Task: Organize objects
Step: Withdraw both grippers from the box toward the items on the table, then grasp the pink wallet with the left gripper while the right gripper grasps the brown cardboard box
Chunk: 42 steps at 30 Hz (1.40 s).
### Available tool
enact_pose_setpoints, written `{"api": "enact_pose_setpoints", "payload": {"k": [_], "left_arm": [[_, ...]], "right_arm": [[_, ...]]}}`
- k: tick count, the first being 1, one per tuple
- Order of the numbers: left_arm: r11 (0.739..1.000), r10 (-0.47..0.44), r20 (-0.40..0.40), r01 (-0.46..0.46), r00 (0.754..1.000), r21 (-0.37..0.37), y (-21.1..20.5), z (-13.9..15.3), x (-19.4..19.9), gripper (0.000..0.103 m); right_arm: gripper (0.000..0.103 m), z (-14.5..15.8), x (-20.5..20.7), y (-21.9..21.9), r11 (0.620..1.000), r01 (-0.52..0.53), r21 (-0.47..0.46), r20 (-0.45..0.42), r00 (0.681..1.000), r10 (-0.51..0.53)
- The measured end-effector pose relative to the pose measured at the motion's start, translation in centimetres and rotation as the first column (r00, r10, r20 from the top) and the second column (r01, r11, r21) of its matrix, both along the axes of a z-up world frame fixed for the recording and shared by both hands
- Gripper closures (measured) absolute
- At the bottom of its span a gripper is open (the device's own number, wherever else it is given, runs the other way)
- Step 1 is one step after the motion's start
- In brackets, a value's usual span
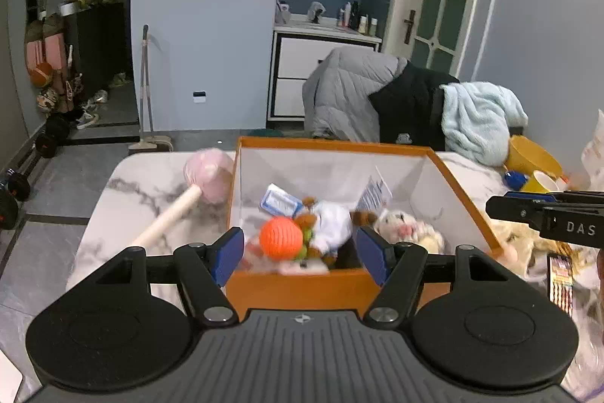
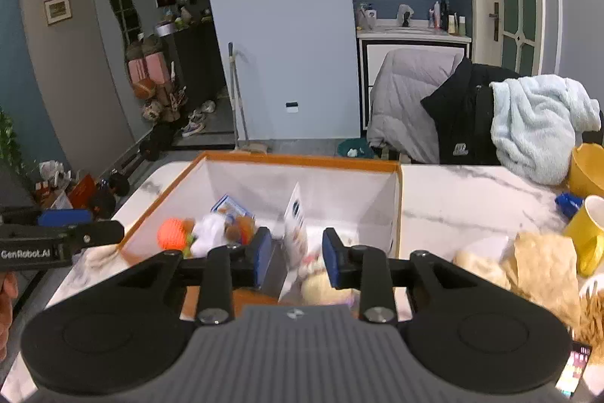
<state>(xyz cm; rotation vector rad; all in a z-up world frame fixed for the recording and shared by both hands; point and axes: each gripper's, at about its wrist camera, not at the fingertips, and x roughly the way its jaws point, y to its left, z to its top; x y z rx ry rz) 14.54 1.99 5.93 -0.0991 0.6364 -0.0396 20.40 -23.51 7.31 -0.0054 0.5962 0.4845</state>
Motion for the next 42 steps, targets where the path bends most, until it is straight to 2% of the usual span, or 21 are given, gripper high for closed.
{"api": "enact_pose_setpoints", "payload": {"k": [6,9,10,11,15,18,21,29,32,34,37,38,42], "left_arm": [[0.999,-0.053,-0.036,0.053,0.998,0.003,-0.6,-2.0,-1.9,0.025],[0.997,-0.077,-0.063,0.076,0.995,-0.013,-1.1,-4.0,-3.0,0.024],[0.996,-0.082,-0.076,0.080,0.994,-0.024,-1.3,-4.5,-3.1,0.024],[0.995,-0.092,-0.100,0.089,0.991,-0.036,-1.5,-5.3,-3.1,0.024],[0.991,-0.137,-0.152,0.135,0.979,-0.023,-2.5,-7.2,-3.7,0.024],[0.986,-0.164,-0.174,0.166,0.971,-0.006,-3.0,-8.3,-4.1,0.021],[0.981,-0.190,-0.207,0.195,0.960,0.007,-3.6,-9.6,-4.6,0.021],[0.940,-0.315,-0.271,0.339,0.910,0.044,-6.2,-12.0,-5.9,0.019],[0.918,-0.347,-0.281,0.385,0.895,0.092,-7.3,-12.6,-6.2,0.017],[0.901,-0.360,-0.276,0.409,0.891,0.145,-7.8,-12.8,-6.5,0.015],[0.869,-0.357,-0.294,0.431,0.886,0.244,-8.4,-13.4,-6.8,0.017],[0.866,-0.342,-0.307,0.425,0.888,0.264,-8.2,-13.5,-6.7,0.015],[0.903,-0.278,-0.317,0.359,0.907,0.235,-5.6,-13.3,-6.5,0.016]], "right_arm": [[0.062,-2.0,-3.6,-0.5,0.999,-0.038,-0.001,-0.058,0.998,0.037],[0.049,-3.2,-5.3,-0.8,0.999,-0.032,-0.006,-0.078,0.996,0.032],[0.041,-3.6,-5.9,-1.0,1.000,-0.022,-0.004,-0.084,0.996,0.021],[0.039,-4.1,-6.5,-1.2,1.000,-0.015,-0.001,-0.097,0.995,0.015],[0.038,-5.7,-8.3,-2.1,0.999,-0.043,-0.004,-0.161,0.986,0.042],[0.038,-6.4,-8.6,-2.4,0.997,-0.057,-0.044,-0.164,0.985,0.049],[0.031,-6.8,-8.4,-3.2,0.996,-0.060,-0.066,-0.171,0.984,0.048],[0.030,-7.9,-7.1,-5.0,1.000,-0.005,-0.025,-0.244,0.970,-0.001],[0.030,-7.8,-7.2,-4.9,1.000,-0.013,-0.025,-0.239,0.971,0.007],[0.030,-7.7,-7.3,-4.8,0.999,-0.018,-0.026,-0.236,0.972,0.012],[0.030,-7.7,-7.3,-4.7,0.999,-0.026,-0.031,-0.236,0.972,0.018],[0.030,-7.7,-7.3,-4.7,0.999,-0.027,-0.033,-0.237,0.971,0.019],[0.029,-7.8,-7.3,-4.8,0.999,-0.035,-0.030,-0.246,0.969,0.026]]}}
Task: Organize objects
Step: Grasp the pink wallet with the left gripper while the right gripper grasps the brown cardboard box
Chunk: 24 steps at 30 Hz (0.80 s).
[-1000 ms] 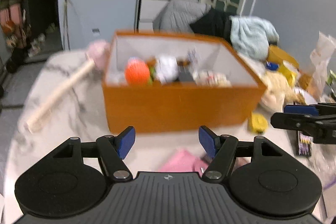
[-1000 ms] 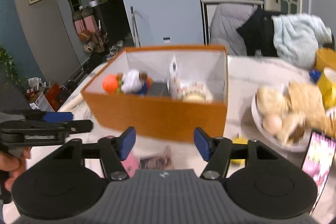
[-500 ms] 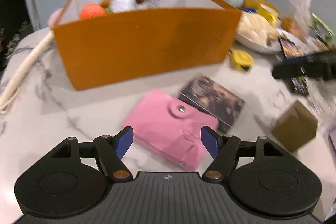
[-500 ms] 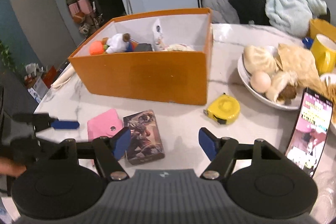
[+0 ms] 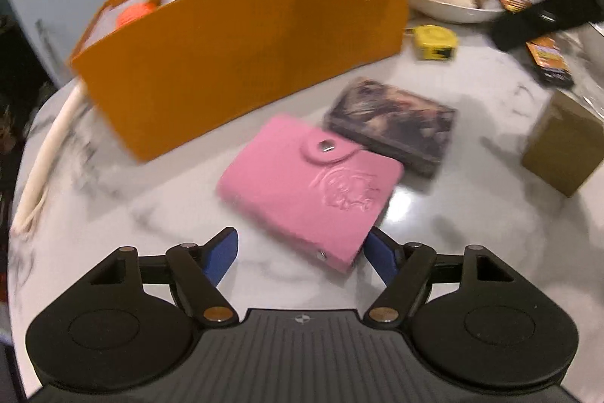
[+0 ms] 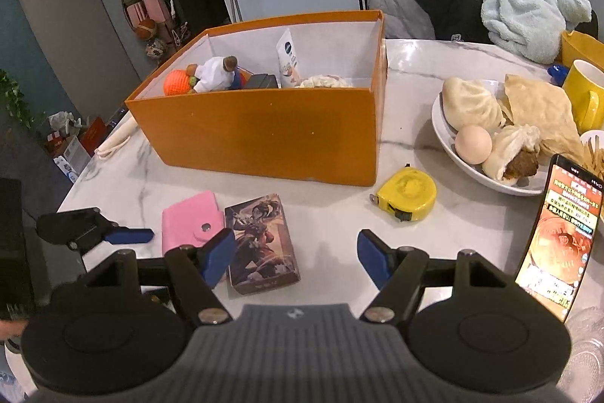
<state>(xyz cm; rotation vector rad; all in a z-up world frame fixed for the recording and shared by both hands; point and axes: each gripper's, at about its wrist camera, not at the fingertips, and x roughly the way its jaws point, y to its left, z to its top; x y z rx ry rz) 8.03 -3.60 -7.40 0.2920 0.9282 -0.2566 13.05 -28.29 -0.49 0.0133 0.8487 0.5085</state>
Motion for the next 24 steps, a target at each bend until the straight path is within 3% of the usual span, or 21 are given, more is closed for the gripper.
{"api": "enact_pose_setpoints", "payload": {"k": [4,6,9,11,13,18,24], "left_arm": [[0.991,0.134,0.013,-0.134,0.991,0.012,4.0,0.1,0.2,0.016],[0.968,0.250,0.006,-0.250,0.968,0.009,6.4,0.1,0.4,0.018],[0.932,0.349,-0.007,-0.348,0.937,-0.100,9.4,0.6,0.3,0.019],[0.933,0.315,-0.009,-0.311,0.949,-0.178,9.5,1.1,-0.1,0.019],[0.951,0.242,0.012,-0.235,0.970,-0.200,8.1,1.6,-0.3,0.018],[0.988,0.103,0.049,-0.096,0.994,-0.124,3.6,1.5,-0.2,0.015],[0.992,0.059,0.035,-0.055,0.998,-0.110,1.5,0.2,0.9,0.015]], "right_arm": [[0.028,-0.2,0.1,-0.1,1.000,-0.011,0.001,-0.016,1.000,0.011],[0.027,-0.3,0.2,0.0,1.000,-0.018,-0.002,-0.029,0.999,0.018],[0.026,-0.4,0.2,0.2,0.999,-0.039,-0.015,-0.055,0.998,0.038],[0.021,-0.3,0.3,0.5,0.996,-0.071,-0.049,-0.087,0.994,0.066],[0.018,-0.2,0.1,0.7,0.989,-0.104,-0.107,-0.113,0.989,0.091],[0.015,-1.0,-0.2,0.8,0.968,-0.164,-0.189,-0.179,0.975,0.131],[0.015,-3.0,-0.5,0.5,0.939,-0.203,-0.276,-0.240,0.961,0.137]]}}
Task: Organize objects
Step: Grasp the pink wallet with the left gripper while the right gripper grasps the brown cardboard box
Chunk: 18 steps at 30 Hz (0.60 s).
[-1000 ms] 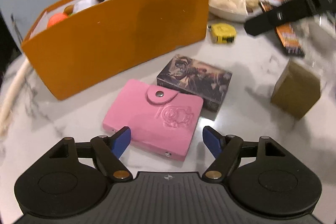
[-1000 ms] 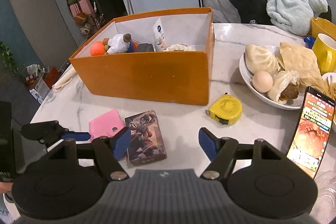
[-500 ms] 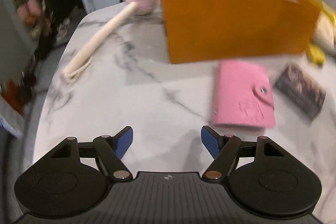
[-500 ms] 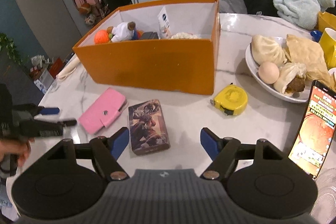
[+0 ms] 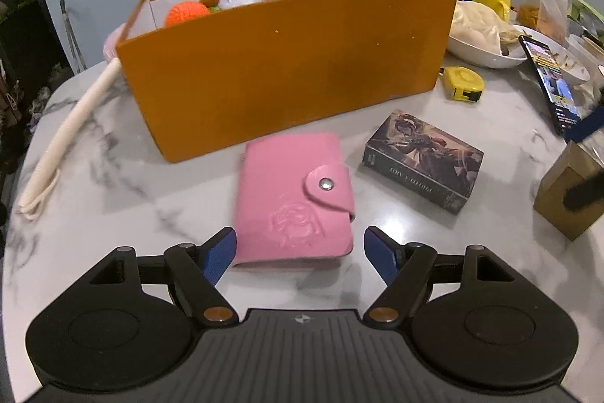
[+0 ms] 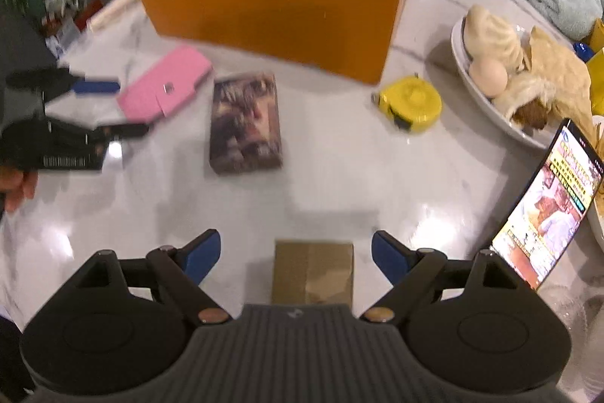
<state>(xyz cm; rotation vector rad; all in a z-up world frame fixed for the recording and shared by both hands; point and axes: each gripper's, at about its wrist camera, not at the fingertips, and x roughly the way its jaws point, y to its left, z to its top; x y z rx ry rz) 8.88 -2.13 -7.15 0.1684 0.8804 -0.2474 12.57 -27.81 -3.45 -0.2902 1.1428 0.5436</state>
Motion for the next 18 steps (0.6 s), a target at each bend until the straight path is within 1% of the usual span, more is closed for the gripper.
{"api": "enact_pose_setpoints", "payload": {"k": [5,6,9,12,14,17,18], "left_arm": [[0.998,0.023,0.003,-0.024,1.000,0.052,-0.8,-0.7,1.1,0.014],[0.998,0.024,0.005,-0.024,1.000,0.053,-0.8,-0.7,1.2,0.013],[0.999,0.029,0.002,-0.029,1.000,0.018,-0.6,-0.8,1.7,0.010],[0.999,0.040,-0.008,-0.040,0.999,0.011,-0.8,-1.0,2.3,0.008],[0.999,0.053,-0.022,-0.053,0.998,0.005,-0.8,-1.3,2.7,0.007],[0.997,0.074,-0.028,-0.075,0.997,-0.030,-0.5,-1.6,3.1,0.006],[0.997,0.075,-0.026,-0.075,0.997,-0.028,-0.5,-1.6,3.2,0.005]], "right_arm": [[0.015,-1.2,-0.2,-0.4,0.996,-0.035,-0.079,-0.026,0.999,0.033],[0.015,-1.3,-0.2,-0.5,0.996,-0.041,-0.084,-0.031,0.999,0.038],[0.016,-1.6,-0.1,-0.7,0.995,-0.043,-0.087,-0.050,0.998,0.039],[0.022,-1.9,-0.1,-0.6,0.994,-0.047,-0.095,-0.067,0.997,0.040],[0.029,-2.1,-0.2,-0.5,0.994,-0.053,-0.100,-0.079,0.996,0.045],[0.036,-2.4,-0.3,-0.4,0.992,-0.060,-0.111,-0.083,0.995,0.051],[0.036,-2.5,-0.4,-0.4,0.991,-0.063,-0.116,-0.084,0.995,0.053]]}}
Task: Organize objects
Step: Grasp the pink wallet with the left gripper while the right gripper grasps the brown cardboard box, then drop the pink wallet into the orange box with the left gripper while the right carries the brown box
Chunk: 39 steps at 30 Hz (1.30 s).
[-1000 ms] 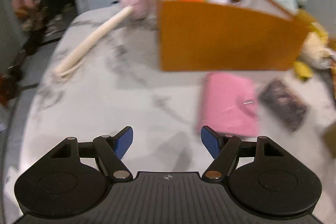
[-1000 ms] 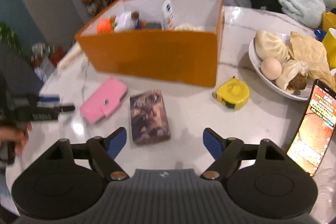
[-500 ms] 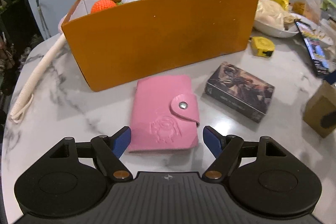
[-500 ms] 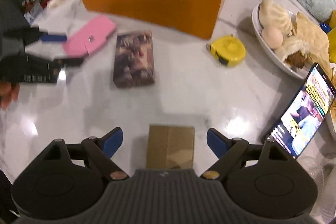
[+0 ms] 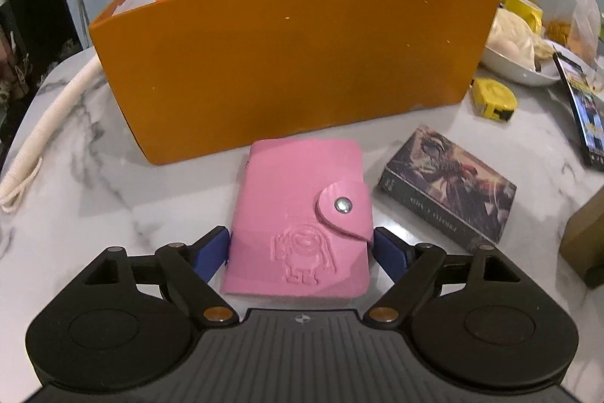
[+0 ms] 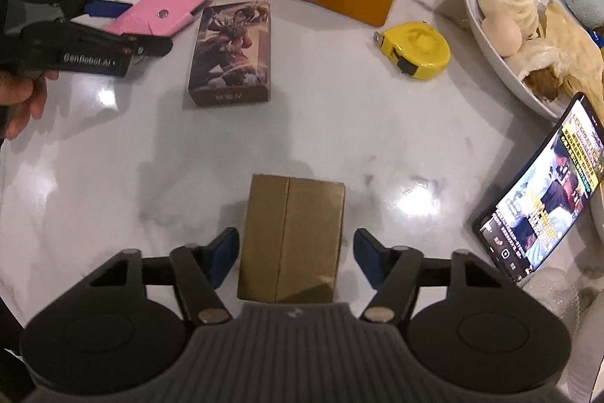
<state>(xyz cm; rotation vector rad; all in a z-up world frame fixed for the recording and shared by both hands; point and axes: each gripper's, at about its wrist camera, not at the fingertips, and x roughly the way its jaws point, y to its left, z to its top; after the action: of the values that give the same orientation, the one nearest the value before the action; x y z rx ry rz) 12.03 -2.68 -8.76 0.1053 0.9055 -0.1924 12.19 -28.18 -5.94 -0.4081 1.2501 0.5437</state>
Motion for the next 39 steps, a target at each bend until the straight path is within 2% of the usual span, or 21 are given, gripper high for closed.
{"api": "enact_pose_setpoints", "payload": {"k": [1,2,3,5,26,39], "left_arm": [[1.000,-0.003,0.001,0.003,1.000,0.001,-0.1,0.0,0.1,0.005],[1.000,-0.003,-0.003,0.003,1.000,0.001,-0.1,0.0,0.1,0.005],[1.000,-0.004,-0.007,0.004,1.000,0.001,-0.1,0.1,0.2,0.006],[1.000,-0.010,-0.005,0.010,1.000,-0.004,-0.1,0.1,0.1,0.008],[0.995,-0.038,0.006,0.038,0.999,-0.095,1.6,2.1,-2.6,0.012],[0.981,-0.027,0.090,0.044,0.996,-0.188,3.6,5.2,-4.1,0.013]], "right_arm": [[0.039,0.0,-0.1,0.0,1.000,-0.003,-0.005,0.003,1.000,0.003],[0.048,-0.1,-0.1,0.0,1.000,-0.007,-0.010,0.004,1.000,0.007],[0.052,-0.1,-0.1,0.0,1.000,-0.011,-0.011,0.002,1.000,0.011],[0.054,0.0,-0.2,0.1,1.000,-0.019,-0.015,0.009,1.000,0.019],[0.055,1.4,-0.3,0.4,0.999,-0.017,0.034,0.058,0.998,0.015],[0.055,4.4,-0.1,1.3,0.994,-0.013,0.108,0.121,0.993,0.000]]}}
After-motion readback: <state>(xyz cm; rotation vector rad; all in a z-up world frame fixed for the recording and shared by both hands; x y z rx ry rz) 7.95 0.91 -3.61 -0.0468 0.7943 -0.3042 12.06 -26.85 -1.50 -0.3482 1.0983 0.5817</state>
